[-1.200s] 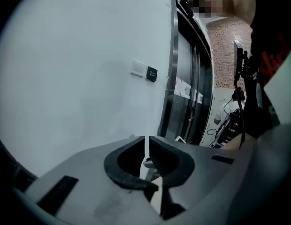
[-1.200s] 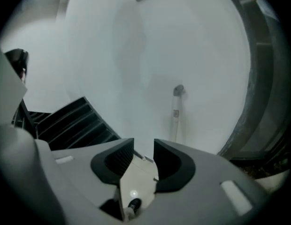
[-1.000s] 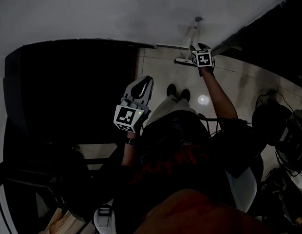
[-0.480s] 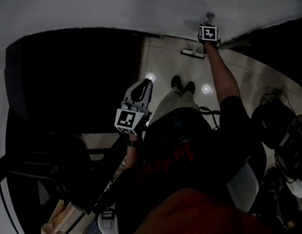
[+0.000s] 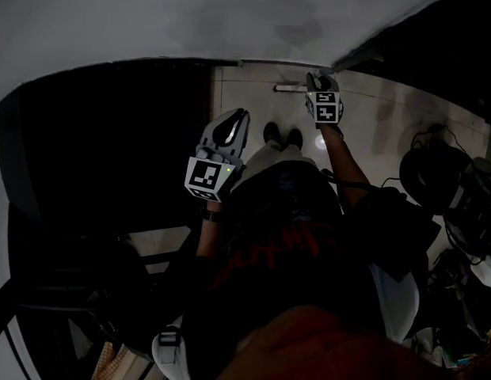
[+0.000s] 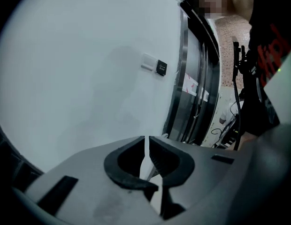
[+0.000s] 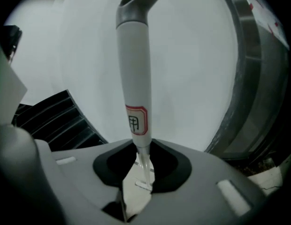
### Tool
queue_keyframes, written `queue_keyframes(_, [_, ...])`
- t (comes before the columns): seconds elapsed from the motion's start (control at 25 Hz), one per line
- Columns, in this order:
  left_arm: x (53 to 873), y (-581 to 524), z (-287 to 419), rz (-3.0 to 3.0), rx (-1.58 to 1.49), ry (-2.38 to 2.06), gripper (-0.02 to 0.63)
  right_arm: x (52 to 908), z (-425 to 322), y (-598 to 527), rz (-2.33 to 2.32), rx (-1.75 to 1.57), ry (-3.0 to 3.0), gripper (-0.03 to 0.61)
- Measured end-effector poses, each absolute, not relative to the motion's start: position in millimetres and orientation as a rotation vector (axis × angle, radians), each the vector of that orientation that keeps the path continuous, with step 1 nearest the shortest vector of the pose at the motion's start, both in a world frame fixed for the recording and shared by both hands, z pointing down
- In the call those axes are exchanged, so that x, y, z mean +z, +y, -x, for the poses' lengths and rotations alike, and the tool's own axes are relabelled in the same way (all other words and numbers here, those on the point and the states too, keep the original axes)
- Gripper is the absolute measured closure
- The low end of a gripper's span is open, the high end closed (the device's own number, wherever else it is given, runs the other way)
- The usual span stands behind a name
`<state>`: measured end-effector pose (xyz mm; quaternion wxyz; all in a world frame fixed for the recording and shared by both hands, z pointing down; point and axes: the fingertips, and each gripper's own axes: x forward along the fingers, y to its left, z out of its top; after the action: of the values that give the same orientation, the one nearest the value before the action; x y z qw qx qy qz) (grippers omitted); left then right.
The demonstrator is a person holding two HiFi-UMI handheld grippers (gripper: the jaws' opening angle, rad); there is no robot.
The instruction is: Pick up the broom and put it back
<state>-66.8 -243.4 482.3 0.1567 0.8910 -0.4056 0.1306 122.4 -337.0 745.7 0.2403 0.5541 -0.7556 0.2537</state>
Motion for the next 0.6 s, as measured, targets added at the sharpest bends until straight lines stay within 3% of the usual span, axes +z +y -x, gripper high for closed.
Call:
queue_keyframes(0.2, [466.7,-246.9,13.9,-2.676,0.333,-1.037,0.580,600.3,-151.0,-310.1,-1.691,0.506,-2.264,0.489])
queue_keyframes(0.4, [437.9,-256.7,16.6,-2.751,0.216,-1.056,0.580,435.4,-140.4,-278.5,-1.854,0.191,-2.460,0.489])
queue_keyframes(0.6, [432.5,-250.7,30.2,-2.759,0.066,-1.122,0.578,365.8,-124.2,-238.8,-1.922,0.042,-2.552,0.489])
